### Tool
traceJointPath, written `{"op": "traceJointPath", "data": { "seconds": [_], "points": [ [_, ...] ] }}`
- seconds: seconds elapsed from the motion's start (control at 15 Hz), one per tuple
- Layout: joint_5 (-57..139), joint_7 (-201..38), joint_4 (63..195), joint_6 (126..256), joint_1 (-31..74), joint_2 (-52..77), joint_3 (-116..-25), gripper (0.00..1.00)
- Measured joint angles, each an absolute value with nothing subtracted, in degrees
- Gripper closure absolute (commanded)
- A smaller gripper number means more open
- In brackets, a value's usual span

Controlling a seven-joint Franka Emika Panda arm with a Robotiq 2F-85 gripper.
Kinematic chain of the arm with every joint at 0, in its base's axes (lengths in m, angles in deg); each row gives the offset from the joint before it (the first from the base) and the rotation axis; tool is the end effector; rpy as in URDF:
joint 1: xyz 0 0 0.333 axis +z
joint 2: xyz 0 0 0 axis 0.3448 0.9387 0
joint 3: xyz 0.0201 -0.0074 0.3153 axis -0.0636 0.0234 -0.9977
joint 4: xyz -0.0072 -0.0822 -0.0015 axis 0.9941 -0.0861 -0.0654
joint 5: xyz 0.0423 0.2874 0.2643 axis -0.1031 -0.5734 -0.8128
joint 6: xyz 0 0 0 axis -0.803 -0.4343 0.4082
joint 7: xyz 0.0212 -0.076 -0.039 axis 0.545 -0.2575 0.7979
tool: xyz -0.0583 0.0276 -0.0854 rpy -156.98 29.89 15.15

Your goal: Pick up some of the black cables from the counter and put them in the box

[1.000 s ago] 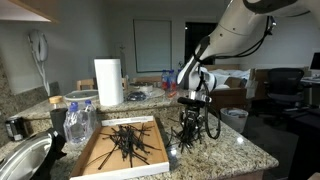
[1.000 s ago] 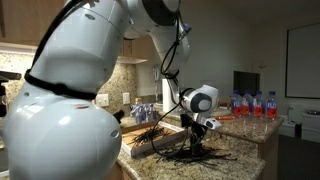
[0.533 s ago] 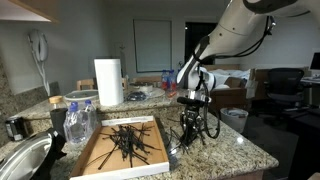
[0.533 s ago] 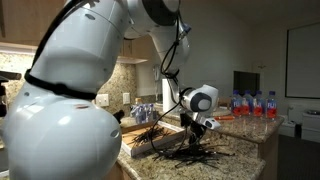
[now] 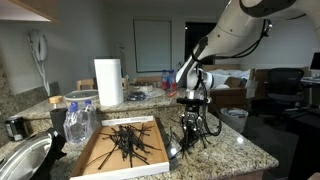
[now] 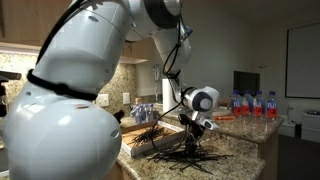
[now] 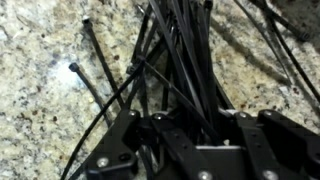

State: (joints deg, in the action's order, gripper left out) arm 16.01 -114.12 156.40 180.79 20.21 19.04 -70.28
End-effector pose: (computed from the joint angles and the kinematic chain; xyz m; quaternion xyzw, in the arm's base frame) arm 0.5487 -0.0293 0.2084 -0.8611 0.4691 0.1814 0.0745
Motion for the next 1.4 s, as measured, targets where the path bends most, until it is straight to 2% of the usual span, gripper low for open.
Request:
{"op": "traceJointPath", "data": {
  "seconds": [0.27,0.33,0.47,0.53,0.8,1.0,1.4],
  "points": [
    [16.22,-114.12,155.31,179.04,20.21,19.31,-69.97,0.41],
    [16.22,-114.12,155.04,178.66,20.21,19.37,-69.94,0.77],
    [16.24,-114.12,154.49,177.71,20.21,19.53,-69.91,0.83],
    [16.24,-114.12,154.19,177.30,20.21,19.71,-69.90,0.89],
    [16.24,-114.12,152.90,175.85,20.21,20.37,-69.89,0.97],
    [16.24,-114.12,152.01,174.74,20.21,20.81,-69.88,0.91],
    [16.24,-114.12,151.18,174.10,20.21,21.21,-69.75,0.92]
  ]
}}
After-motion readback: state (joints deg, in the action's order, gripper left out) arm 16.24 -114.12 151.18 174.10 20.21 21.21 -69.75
